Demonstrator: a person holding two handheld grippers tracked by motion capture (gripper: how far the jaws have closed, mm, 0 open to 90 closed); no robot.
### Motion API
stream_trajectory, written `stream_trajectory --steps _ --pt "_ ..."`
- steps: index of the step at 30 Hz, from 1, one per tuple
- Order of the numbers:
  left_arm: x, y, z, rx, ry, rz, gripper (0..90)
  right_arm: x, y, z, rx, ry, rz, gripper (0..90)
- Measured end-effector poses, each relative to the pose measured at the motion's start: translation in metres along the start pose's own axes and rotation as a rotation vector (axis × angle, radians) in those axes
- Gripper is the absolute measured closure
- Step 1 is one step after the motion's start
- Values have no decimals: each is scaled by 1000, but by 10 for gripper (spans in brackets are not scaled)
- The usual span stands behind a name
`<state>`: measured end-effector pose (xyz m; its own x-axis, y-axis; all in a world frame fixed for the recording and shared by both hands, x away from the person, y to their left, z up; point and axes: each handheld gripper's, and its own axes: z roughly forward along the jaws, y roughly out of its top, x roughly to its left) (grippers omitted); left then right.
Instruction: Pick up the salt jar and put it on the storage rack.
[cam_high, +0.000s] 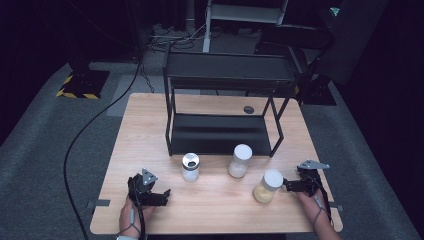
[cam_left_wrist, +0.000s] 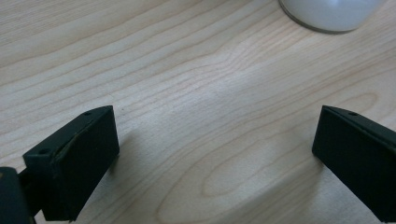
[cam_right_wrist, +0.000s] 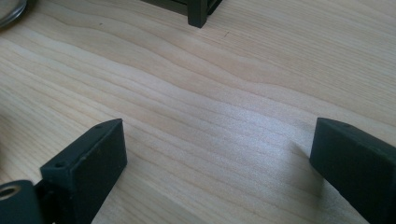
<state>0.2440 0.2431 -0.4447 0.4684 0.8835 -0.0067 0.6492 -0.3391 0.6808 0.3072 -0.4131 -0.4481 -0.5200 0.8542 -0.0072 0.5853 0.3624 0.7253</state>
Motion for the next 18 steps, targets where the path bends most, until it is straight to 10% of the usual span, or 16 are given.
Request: stream_trajectory --steps 5,18 --pt "-1 6 -4 23 -38 11 58 0 0 0 0 0 0 38" --pt "-8 -8 -38 -196 -58 -16 58 -1 0 0 -2 3 -4 42"
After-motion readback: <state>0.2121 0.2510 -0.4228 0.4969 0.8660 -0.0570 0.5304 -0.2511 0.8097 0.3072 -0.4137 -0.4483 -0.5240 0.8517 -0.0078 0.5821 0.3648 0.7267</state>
